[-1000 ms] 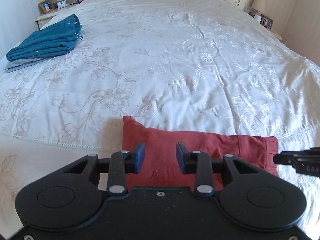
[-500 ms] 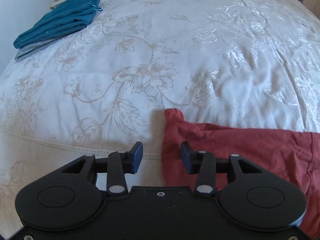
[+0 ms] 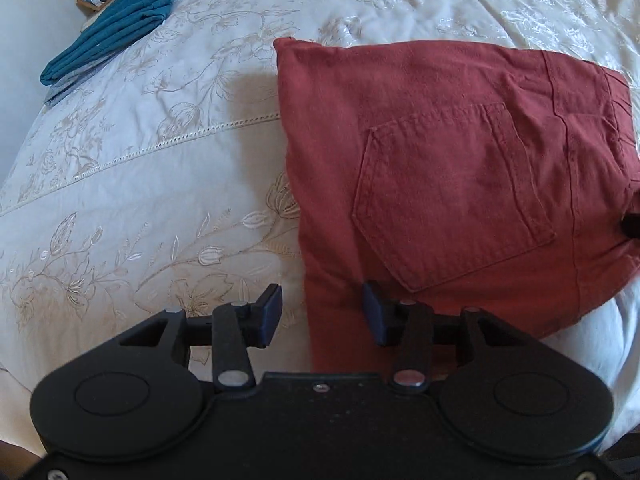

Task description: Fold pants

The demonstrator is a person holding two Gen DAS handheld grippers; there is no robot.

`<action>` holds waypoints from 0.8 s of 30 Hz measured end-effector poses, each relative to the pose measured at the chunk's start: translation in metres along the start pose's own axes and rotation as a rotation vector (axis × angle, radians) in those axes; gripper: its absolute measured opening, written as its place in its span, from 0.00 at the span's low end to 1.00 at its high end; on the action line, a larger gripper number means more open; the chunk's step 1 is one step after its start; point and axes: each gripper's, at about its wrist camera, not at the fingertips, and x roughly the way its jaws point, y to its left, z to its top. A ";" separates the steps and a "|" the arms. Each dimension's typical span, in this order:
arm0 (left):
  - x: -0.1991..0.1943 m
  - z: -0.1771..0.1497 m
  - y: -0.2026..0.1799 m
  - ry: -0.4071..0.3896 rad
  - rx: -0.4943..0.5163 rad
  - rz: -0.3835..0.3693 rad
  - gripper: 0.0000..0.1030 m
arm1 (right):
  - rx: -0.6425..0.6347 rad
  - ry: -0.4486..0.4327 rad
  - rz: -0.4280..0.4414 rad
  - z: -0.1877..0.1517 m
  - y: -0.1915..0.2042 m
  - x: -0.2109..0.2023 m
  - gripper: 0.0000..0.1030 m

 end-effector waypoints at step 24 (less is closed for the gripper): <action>-0.115 0.060 0.001 -0.020 -0.157 -0.049 0.52 | 0.396 -0.148 0.050 0.049 -0.032 -0.117 0.41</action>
